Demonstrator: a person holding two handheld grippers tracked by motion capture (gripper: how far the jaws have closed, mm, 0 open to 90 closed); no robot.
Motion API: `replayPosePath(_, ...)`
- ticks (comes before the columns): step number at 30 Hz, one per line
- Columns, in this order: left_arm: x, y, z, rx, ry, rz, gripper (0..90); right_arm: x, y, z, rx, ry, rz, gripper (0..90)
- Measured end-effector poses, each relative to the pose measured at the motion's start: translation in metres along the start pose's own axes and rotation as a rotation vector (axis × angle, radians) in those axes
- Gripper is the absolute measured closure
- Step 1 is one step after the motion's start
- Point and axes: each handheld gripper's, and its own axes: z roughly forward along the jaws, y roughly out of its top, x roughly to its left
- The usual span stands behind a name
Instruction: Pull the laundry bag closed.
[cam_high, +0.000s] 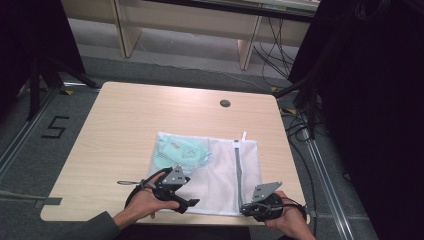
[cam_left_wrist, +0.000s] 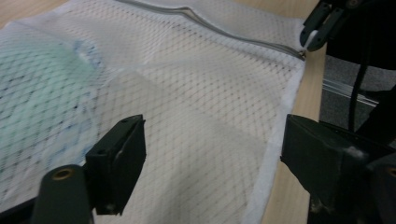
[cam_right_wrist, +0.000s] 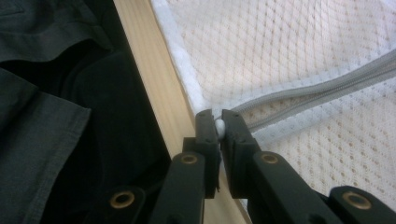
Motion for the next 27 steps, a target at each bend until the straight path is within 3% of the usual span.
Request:
replayPosePath(1, -0.007, 0.001, 0.007, -0.005, -0.031, 0.014, 25.7, 0.0, 0.002, -0.001, -0.003, 0.001, 0.008, 86.4)
replayPosePath(2, -0.007, 0.001, 0.007, -0.005, -0.031, 0.014, 26.8, 0.0, 0.003, -0.002, -0.009, 0.005, 0.011, 86.4)
replayPosePath(5, -0.021, 0.004, 0.023, 0.003, -0.063, 0.067, 27.4, -0.002, 0.005, -0.004, -0.022, 0.001, 0.012, 86.5)
replayPosePath(9, -0.035, 0.008, 0.04, 0.01, -0.096, 0.082, 28.0, -0.003, 0.007, -0.006, -0.04, 0.004, 0.03, 86.5)
replayPosePath(12, -0.042, 0.01, 0.051, 0.011, -0.092, 0.106, 31.5, -0.004, 0.008, -0.007, -0.049, 0.004, 0.033, 86.5)
replayPosePath(14, -0.048, 0.011, 0.06, -0.004, -0.089, 0.101, 33.7, -0.005, 0.008, -0.007, -0.051, 0.001, 0.028, 86.5)
replayPosePath(15, -0.05, 0.013, 0.064, -0.007, -0.086, 0.112, 34.8, -0.003, 0.008, -0.009, -0.045, 0.004, 0.06, 86.5)
replayPosePath(16, -0.051, 0.015, 0.066, -0.005, -0.083, 0.123, 36.6, -0.003, 0.008, -0.01, -0.045, 0.002, 0.062, 86.5)
replayPosePath(20, -0.054, 0.019, 0.076, -0.016, -0.08, 0.116, 40.1, -0.006, 0.008, -0.011, -0.067, -0.002, 0.038, 86.5)
replayPosePath(24, -0.055, 0.021, 0.086, -0.026, -0.075, 0.12, 44.3, -0.004, 0.009, -0.013, -0.066, -0.004, 0.08, 86.5)
replayPosePath(27, -0.055, 0.022, 0.089, -0.024, -0.065, 0.136, 46.9, -0.006, 0.009, -0.014, -0.076, -0.009, 0.07, 86.4)
